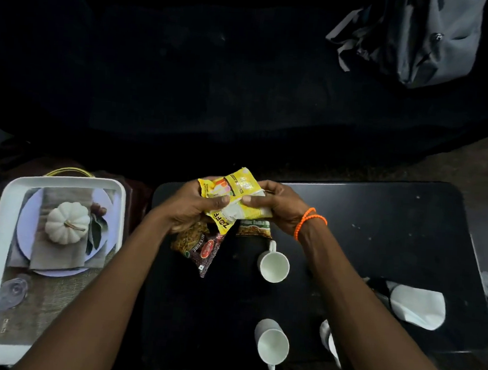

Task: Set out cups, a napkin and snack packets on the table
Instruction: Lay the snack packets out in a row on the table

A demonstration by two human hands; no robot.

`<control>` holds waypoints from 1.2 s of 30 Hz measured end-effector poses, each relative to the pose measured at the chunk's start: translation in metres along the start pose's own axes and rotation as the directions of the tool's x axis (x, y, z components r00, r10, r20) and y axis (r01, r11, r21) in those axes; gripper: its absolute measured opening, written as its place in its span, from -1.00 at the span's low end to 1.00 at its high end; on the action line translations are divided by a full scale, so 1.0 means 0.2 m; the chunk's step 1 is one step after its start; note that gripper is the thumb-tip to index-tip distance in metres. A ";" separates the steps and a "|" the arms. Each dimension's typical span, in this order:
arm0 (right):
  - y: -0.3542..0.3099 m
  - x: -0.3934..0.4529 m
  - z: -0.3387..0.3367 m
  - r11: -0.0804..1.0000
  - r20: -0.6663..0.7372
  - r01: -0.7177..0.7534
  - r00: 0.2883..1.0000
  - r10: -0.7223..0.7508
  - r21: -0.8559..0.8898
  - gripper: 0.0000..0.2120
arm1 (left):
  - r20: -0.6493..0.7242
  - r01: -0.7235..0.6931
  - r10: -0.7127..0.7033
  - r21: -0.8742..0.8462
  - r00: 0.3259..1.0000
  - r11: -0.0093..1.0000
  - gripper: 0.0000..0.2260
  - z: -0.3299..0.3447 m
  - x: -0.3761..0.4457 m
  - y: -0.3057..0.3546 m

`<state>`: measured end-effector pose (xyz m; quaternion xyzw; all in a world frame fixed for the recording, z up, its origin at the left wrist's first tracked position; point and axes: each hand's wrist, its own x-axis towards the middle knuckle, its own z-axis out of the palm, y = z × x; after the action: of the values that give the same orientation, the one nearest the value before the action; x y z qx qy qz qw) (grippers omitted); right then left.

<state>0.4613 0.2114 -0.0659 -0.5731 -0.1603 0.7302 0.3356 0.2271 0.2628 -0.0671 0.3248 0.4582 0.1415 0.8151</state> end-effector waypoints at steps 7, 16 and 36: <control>-0.07 -0.17 -0.29 0.985 0.162 0.084 0.985 -0.060 -0.148 -0.49 | 0.219 -0.057 -0.028 0.372 0.975 0.927 -0.26 0.24 0.16 0.03; -0.03 -0.19 -0.58 0.160 -0.058 0.121 0.591 -0.804 -0.980 -0.54 | -0.348 -0.079 0.432 0.697 0.832 0.713 -0.71 0.59 0.41 -0.07; 0.21 -0.07 -0.56 0.472 -0.354 -0.189 0.889 -0.291 -0.861 -0.38 | 0.146 -0.135 0.237 0.989 0.961 -0.062 -0.31 0.83 0.55 -0.33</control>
<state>0.5563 0.1546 -0.1148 -0.8109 -0.4463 0.3761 0.0431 0.4216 0.2045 -0.1222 0.8630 0.3996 -0.1090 0.2893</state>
